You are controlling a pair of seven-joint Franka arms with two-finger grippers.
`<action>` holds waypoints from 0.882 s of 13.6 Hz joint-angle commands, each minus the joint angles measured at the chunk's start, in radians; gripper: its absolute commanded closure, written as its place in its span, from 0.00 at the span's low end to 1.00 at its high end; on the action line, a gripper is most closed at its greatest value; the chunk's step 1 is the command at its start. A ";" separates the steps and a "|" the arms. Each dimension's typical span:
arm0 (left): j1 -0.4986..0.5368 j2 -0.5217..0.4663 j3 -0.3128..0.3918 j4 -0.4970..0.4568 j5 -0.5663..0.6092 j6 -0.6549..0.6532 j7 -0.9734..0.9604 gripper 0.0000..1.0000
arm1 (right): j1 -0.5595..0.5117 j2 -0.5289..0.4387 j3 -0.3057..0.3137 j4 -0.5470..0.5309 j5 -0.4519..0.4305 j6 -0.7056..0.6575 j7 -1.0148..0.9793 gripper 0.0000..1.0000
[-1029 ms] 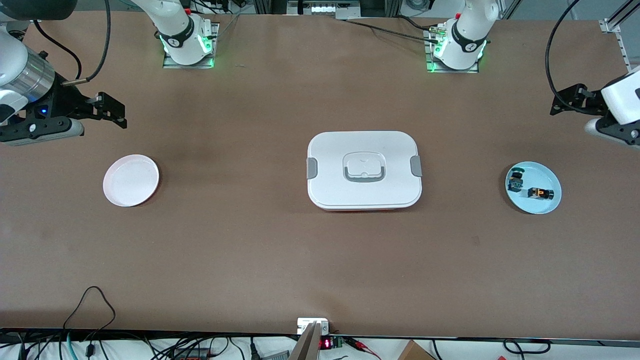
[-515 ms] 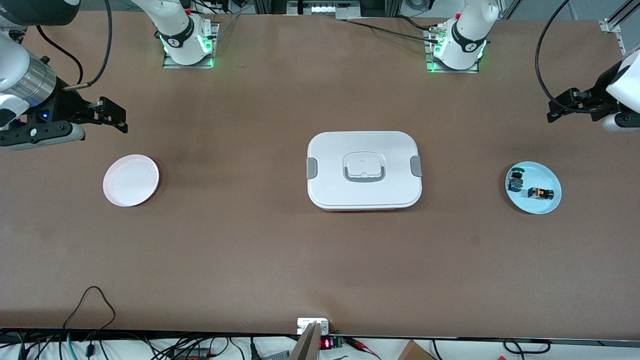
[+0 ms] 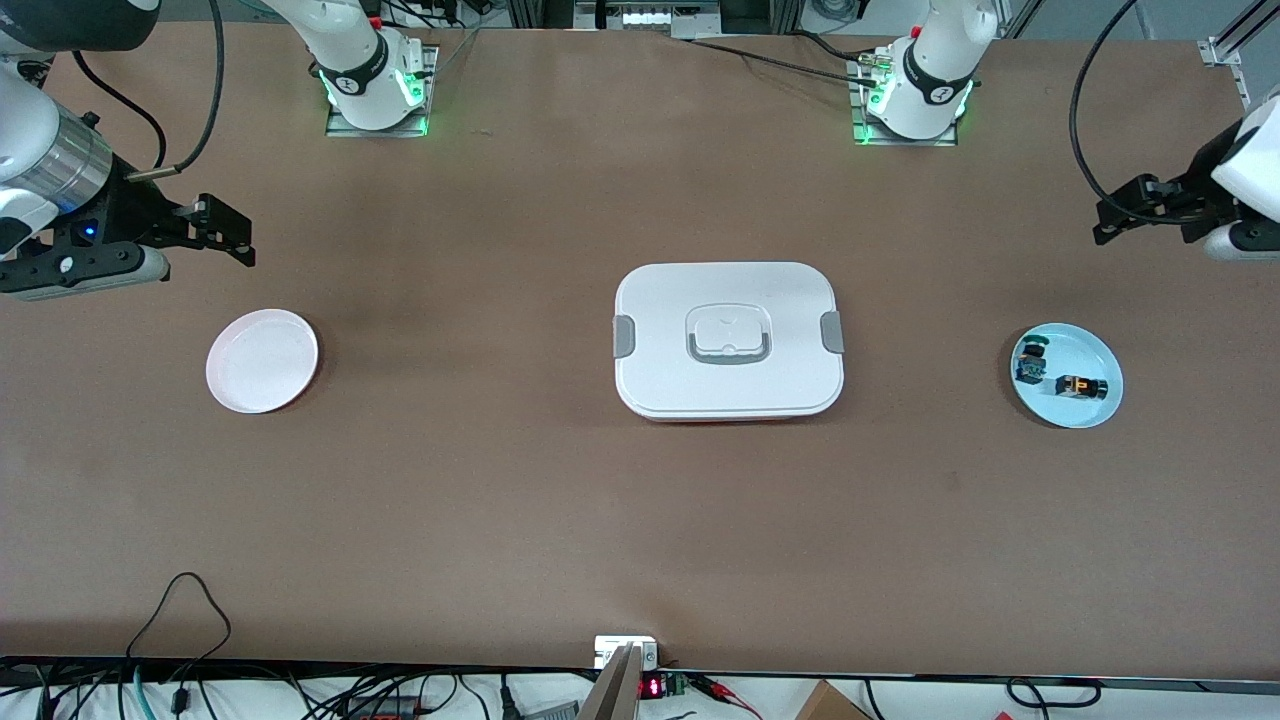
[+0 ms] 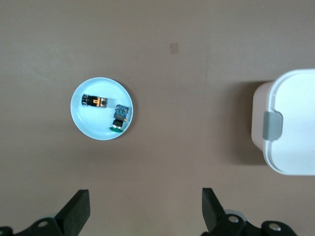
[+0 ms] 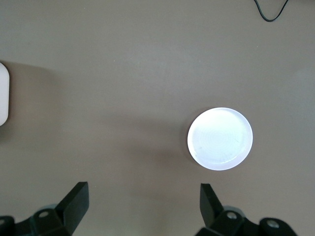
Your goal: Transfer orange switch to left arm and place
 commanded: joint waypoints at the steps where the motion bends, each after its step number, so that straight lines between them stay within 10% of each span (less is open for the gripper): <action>1: -0.003 -0.012 -0.050 0.028 -0.006 -0.051 0.015 0.00 | -0.003 0.008 0.005 0.022 0.001 -0.006 0.013 0.00; 12: -0.006 0.049 -0.035 0.086 -0.020 -0.033 0.026 0.00 | -0.004 0.008 0.005 0.022 0.001 -0.006 0.016 0.00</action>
